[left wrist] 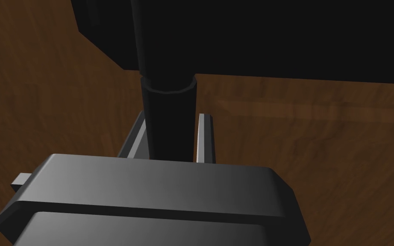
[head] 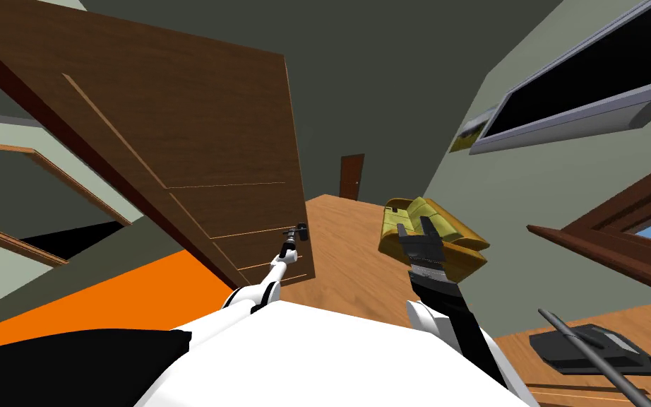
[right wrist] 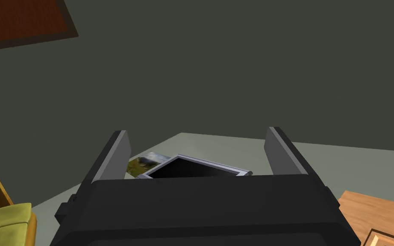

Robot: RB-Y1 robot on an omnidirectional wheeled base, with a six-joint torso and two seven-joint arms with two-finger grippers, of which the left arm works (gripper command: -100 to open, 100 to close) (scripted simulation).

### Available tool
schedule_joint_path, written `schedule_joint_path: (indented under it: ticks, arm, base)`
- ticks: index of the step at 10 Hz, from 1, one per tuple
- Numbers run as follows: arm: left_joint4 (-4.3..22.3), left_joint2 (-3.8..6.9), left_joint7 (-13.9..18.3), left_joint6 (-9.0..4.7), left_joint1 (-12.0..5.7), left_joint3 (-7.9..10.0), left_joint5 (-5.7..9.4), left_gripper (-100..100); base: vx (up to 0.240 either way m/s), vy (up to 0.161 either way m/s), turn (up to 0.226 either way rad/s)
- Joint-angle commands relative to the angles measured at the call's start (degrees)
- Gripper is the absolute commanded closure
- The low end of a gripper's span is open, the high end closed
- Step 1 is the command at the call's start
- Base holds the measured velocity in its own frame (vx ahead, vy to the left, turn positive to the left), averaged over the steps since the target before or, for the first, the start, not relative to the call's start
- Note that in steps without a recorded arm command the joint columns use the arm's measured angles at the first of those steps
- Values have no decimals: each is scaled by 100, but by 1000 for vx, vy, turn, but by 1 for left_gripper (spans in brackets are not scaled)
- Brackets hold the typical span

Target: Push the door open

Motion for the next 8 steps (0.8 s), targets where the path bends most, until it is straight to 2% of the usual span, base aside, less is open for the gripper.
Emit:
schedule_joint_path:
  ticks: [1, 6, 8]
  arm:
    - [76, 90, 49, -58, -45, 40, -13, 100]
    - [405, 215, 169, -180, -213, 73, -64, 100]
    - [526, 261, 213, -225, -275, 86, -83, 100]
  base:
    - [179, -85, 204]
    - [186, -89, 161]
    - [176, -135, 152]
